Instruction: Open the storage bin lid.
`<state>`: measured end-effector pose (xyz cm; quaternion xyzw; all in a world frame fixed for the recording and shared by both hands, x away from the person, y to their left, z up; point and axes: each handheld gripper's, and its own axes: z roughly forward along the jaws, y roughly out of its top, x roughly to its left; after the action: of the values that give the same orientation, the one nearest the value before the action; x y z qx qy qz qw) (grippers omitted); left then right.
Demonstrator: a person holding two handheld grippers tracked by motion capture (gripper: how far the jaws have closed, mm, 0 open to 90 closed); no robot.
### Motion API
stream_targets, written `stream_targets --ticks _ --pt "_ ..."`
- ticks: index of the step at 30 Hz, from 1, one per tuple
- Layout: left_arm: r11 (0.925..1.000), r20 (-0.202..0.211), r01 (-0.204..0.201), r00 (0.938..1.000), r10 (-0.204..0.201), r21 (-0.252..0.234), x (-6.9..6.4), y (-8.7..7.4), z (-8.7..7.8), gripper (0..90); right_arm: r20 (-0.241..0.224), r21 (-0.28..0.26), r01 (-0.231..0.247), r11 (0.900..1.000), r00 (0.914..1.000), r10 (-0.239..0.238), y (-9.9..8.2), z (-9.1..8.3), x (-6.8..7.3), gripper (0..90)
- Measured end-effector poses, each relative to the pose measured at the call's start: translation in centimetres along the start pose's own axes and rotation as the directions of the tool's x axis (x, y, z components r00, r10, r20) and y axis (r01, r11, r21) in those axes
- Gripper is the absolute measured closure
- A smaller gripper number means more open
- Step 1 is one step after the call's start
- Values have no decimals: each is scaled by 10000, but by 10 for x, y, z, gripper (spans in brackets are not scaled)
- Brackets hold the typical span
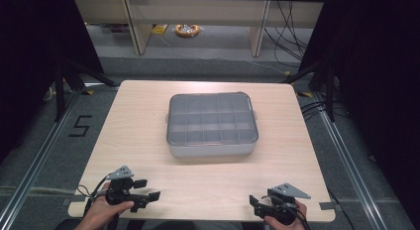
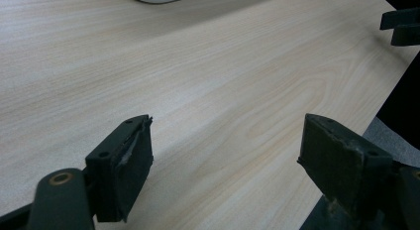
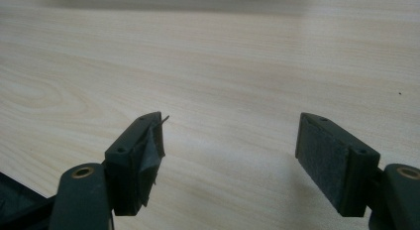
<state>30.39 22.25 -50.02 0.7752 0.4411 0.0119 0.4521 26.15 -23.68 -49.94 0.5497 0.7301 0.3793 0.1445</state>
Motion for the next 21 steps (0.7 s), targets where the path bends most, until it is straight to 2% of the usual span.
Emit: stream_targets --ticks 3,4,7,9,13,18,20,21 --pt "10000 1 68 10000 -68 53 1 0 0 201 46 0 -82 10000 10000 82 0 0 -1 277" --pt "10000 -27 57 10000 -57 36 1 0 -1 201 -138 -87 -151 9998 9998 150 0 1 -1 277" --pt "9998 -3 159 9999 -159 -69 1 0 0 201 -31 -23 -258 9997 9997 258 1 -1 -1 277" --pt "9998 32 173 9998 -173 36 2 1 -1 202 53 -73 -211 9998 9998 212 1 0 -3 277" --pt "9997 19 242 9997 -242 -7 3 0 0 202 -248 -236 -301 9993 9993 295 0 1 -3 277" --pt "9997 10 248 9997 -248 -7 3 0 0 205 -293 -272 -344 9990 9990 336 1 1 -4 277" --pt "9996 -14 271 9996 -271 -35 3 1 0 205 -38 -199 -332 9993 9994 332 1 1 -4 277" --pt "9996 -22 281 9996 -281 -54 3 1 0 206 -90 -182 -398 9990 9992 397 2 -1 -4 277"
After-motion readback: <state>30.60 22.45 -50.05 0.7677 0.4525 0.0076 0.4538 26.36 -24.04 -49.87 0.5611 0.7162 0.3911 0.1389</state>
